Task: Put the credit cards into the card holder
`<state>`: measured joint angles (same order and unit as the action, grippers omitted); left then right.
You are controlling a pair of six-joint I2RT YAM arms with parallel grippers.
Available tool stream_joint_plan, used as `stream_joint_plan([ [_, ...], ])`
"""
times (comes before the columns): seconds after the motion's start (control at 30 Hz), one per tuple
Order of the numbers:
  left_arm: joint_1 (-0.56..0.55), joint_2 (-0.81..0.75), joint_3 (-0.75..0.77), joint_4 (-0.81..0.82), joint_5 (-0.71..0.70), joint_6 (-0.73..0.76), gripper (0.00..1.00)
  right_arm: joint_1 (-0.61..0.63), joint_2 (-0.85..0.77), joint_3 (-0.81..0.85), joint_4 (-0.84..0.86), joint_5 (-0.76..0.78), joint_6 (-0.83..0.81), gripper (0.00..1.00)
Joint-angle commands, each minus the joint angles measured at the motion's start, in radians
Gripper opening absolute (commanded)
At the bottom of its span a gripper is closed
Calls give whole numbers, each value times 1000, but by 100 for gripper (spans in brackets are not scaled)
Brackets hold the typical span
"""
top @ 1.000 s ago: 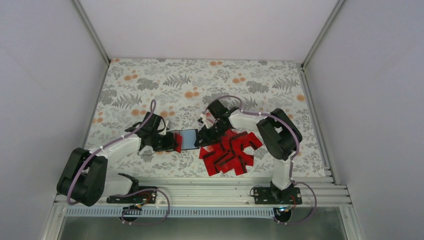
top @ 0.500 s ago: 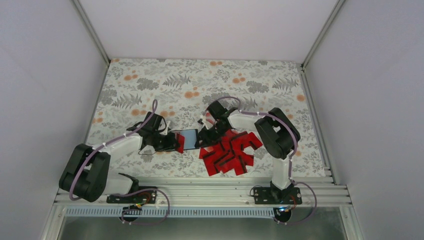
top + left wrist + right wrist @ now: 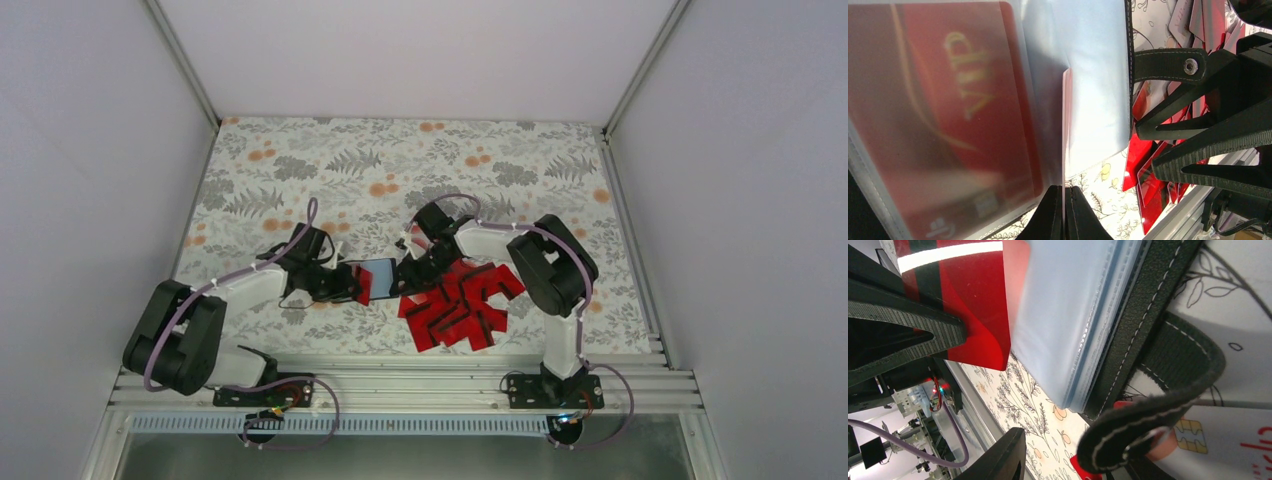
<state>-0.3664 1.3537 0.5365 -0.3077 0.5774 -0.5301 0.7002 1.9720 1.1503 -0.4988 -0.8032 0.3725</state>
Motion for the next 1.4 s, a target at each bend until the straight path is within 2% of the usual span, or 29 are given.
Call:
stream_joint_plan([
  [0.0, 5, 25, 18, 30, 13, 28, 2, 11, 27, 30, -7, 1, -11, 38],
  [1.1, 40, 103, 56, 113, 10, 37, 2, 12, 89, 93, -64, -5, -56, 37],
  [1.37, 51, 121, 32, 167, 37, 22, 2, 12, 109, 116, -74, -1, -63, 30],
])
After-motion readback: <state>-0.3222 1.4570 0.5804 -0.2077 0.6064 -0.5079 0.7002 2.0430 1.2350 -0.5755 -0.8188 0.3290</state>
